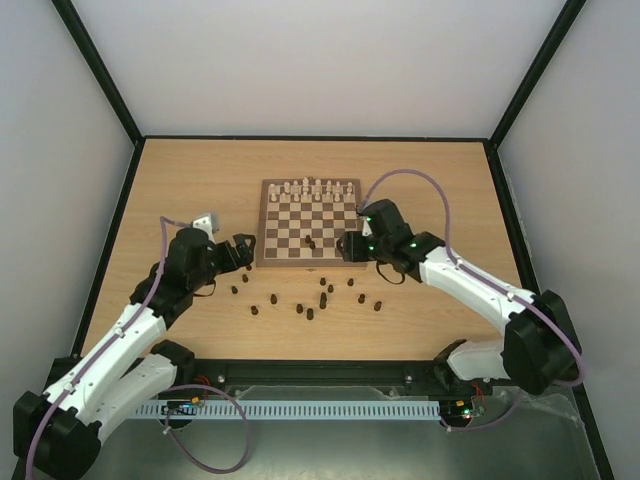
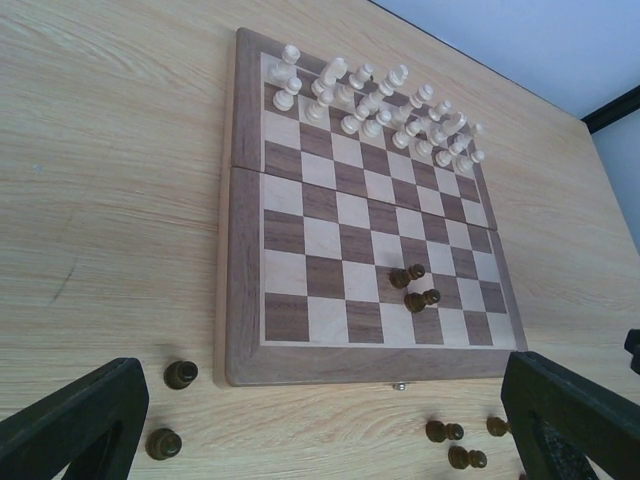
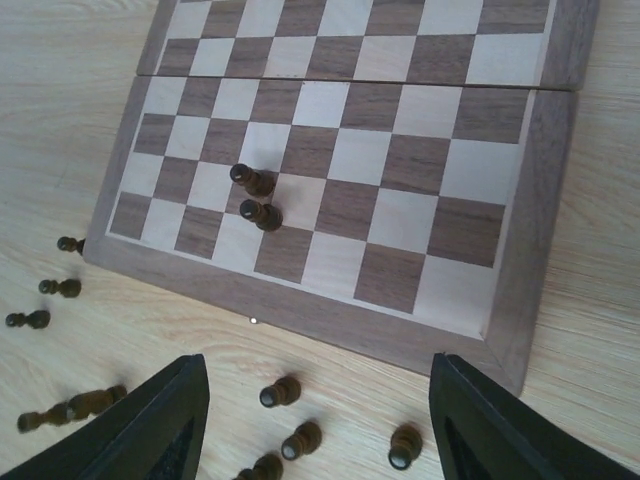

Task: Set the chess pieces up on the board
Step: Adjust the chess piece on the chessboard.

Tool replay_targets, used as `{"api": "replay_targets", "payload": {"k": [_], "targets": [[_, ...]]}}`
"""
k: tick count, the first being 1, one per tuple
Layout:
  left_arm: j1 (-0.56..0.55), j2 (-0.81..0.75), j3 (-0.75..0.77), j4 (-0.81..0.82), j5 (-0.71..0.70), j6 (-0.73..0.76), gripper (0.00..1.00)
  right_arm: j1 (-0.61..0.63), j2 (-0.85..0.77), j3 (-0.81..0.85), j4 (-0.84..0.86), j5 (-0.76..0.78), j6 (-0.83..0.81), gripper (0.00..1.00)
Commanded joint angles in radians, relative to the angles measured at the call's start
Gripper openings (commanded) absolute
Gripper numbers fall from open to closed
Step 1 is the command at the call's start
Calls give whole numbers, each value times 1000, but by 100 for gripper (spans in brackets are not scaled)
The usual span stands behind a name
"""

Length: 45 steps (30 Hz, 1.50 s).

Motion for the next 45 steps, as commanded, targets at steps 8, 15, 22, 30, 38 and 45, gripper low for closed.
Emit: {"api": "replay_targets", "payload": {"k": [8,15,22,30,38,45], "targets": [[-3,-81,-26,-69,35,1,100,156,268,215,-92,238,-41,35],[-4,-106,-33,-83,27,2,100,210,456,355,-134,264,-69,30],[-5,-121,-50,-81,30,-6,100,224,549,430,-155,297,-72,36],[-5,-111,-49,-75,30,-2,99,224,639,506,-189,343,-82,35],[-5,-108,-51,-70,27,-2,99,224,681,537,-199,384,-92,30],[-5,-108,-52,-71,27,-3,100,224,700,544,-192,388,-96,21]]}}
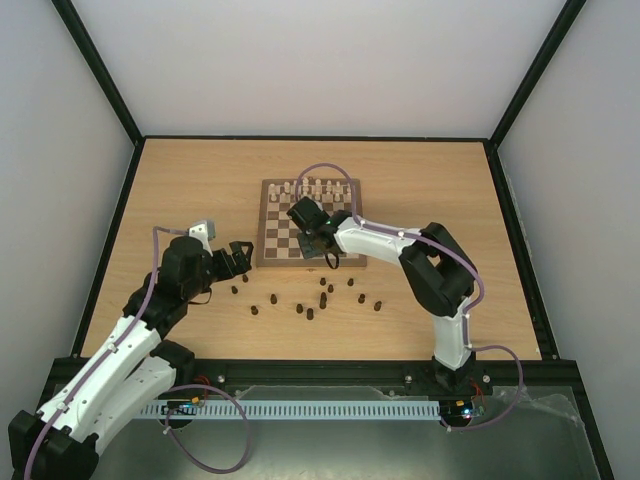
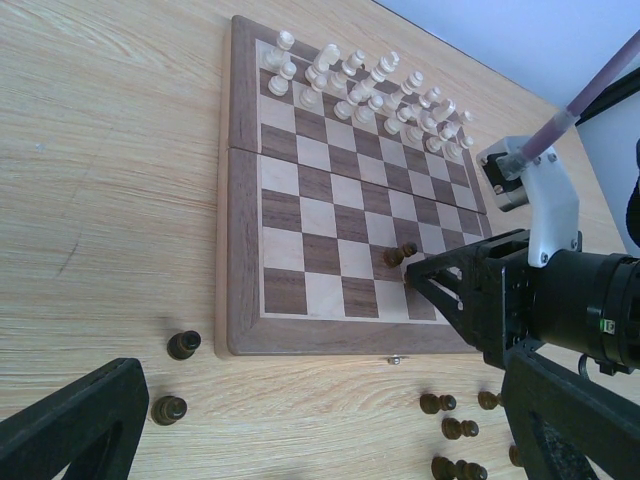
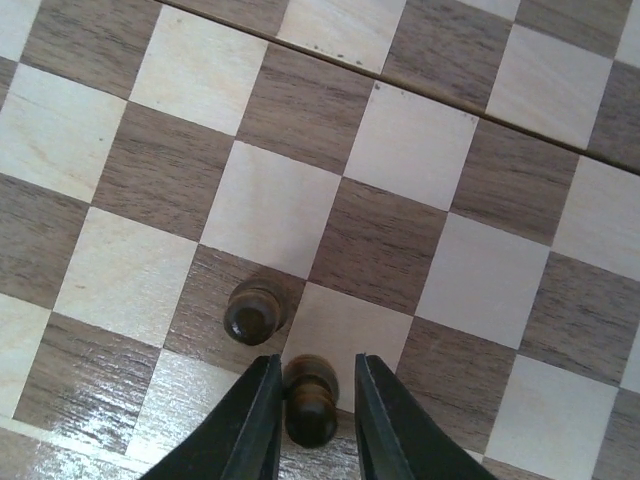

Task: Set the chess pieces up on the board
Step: Adjust the chess piece on the chessboard.

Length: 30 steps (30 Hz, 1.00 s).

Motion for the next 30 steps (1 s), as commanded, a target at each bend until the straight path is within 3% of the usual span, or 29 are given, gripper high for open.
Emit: {"api": "replay_targets", "payload": {"k": [1,9,30], "targets": [[-4,-2,-17,-8,8,-1,100,3,21,29,-45,28,-9,19],[-4,-2,-19,-9,6,-3,100,-4,7,25,-49,81,-5,16],[-4,-7,-24,-8,6,-9,99,-27,15,30,-35,-10,-12,17]]}}
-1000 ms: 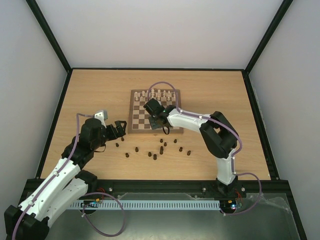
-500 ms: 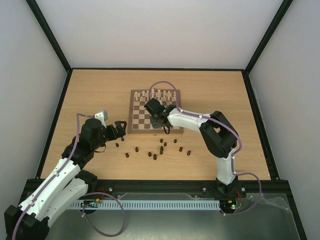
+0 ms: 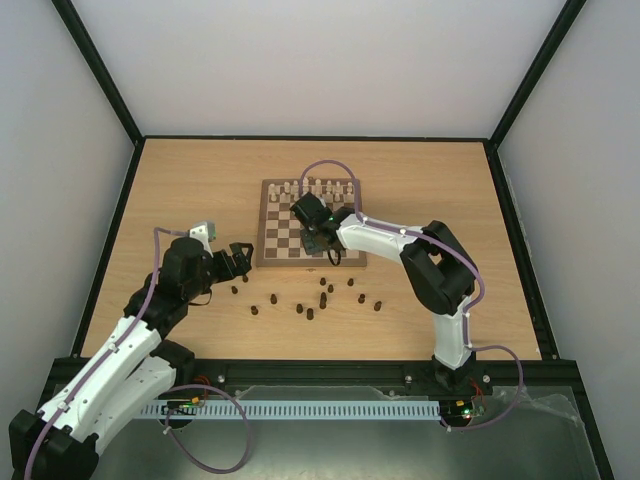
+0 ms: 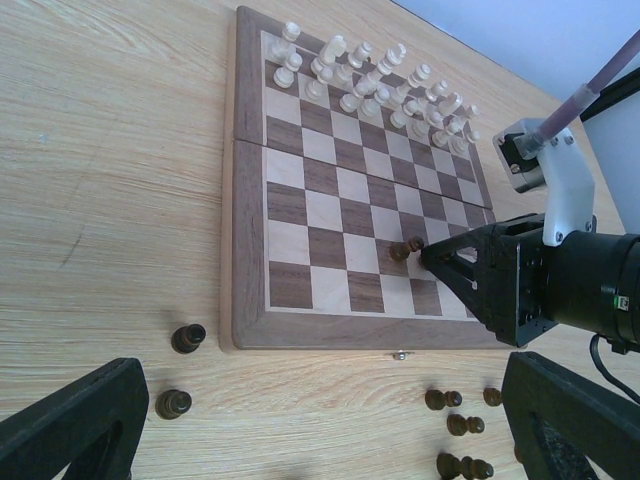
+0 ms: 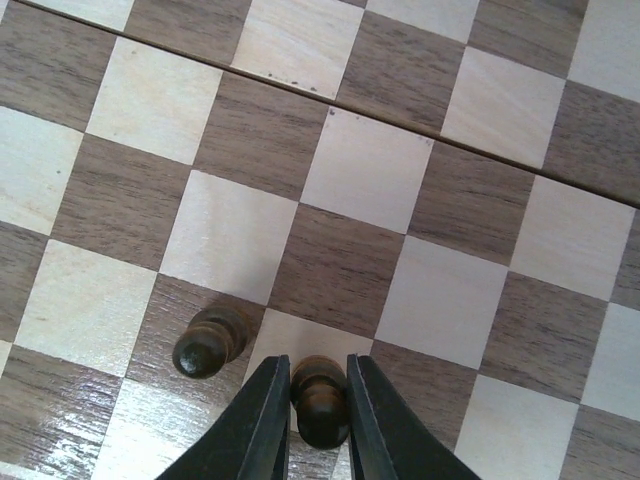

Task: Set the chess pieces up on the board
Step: Adjust the chess piece on the chessboard, then pick up the chess piece at the center of the board.

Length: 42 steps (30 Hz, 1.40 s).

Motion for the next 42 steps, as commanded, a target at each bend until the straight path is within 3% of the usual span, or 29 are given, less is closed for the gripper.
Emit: {"api": "replay_targets", "payload": {"k": [1,16,30,37,42], "targets": [[-4,-7,-14,-9,7,-8,100,-1,3,16,-34,-23,-6,17],[-4,-10,-17,-11,7,-10,100,0,-76,25,-74,-8,3,31],[-4,-11,-13,-11,8,-17,99,14,-124,77,-132,-53,-15,32],[-4,7,-3,-6,26,-15,99,15,-382,-172,-156,11,58,62],[-4,56,14,-28,49,-23,99,14,-557,-328,-188,-6,113,67]]}}
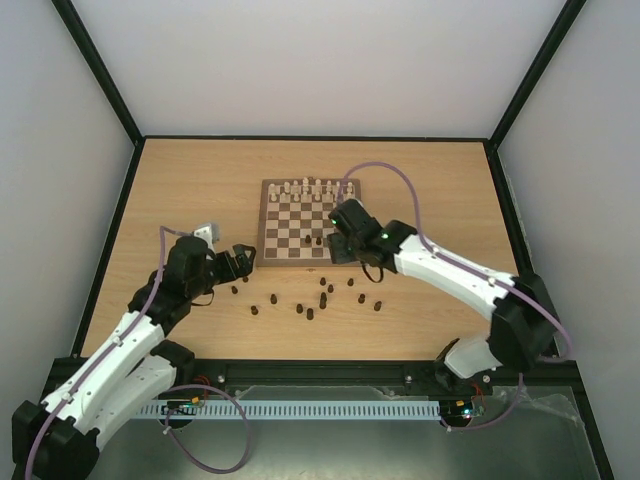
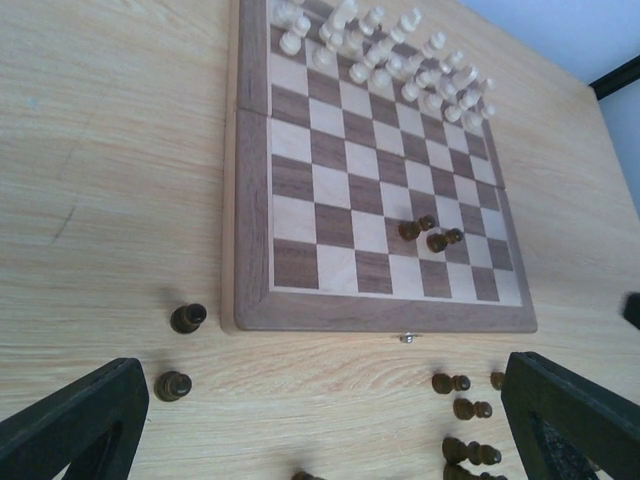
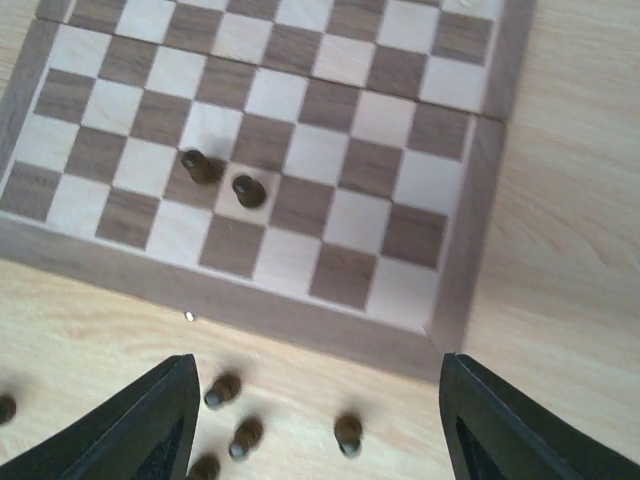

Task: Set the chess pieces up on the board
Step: Pick up the chess piece at the center of the board.

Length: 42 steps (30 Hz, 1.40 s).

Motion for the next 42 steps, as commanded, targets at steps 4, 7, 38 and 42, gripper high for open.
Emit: {"api": "replay_targets", "payload": {"k": [4,7,38,42], "targets": [[-5,24,22,-47,35,-30,100,6,-165,-167,-85,-22,79,68],[-5,12,9,-50,33,-37,99,5,-204,-210,-71,-58,85,68],[-5,-32,-15,-6,67,-15,100,6,-230,-244,-49,-112,85,84],[-5,-28,-18,-10,65,-13,99,7,-229,-252,-44,-113,95,82]]}}
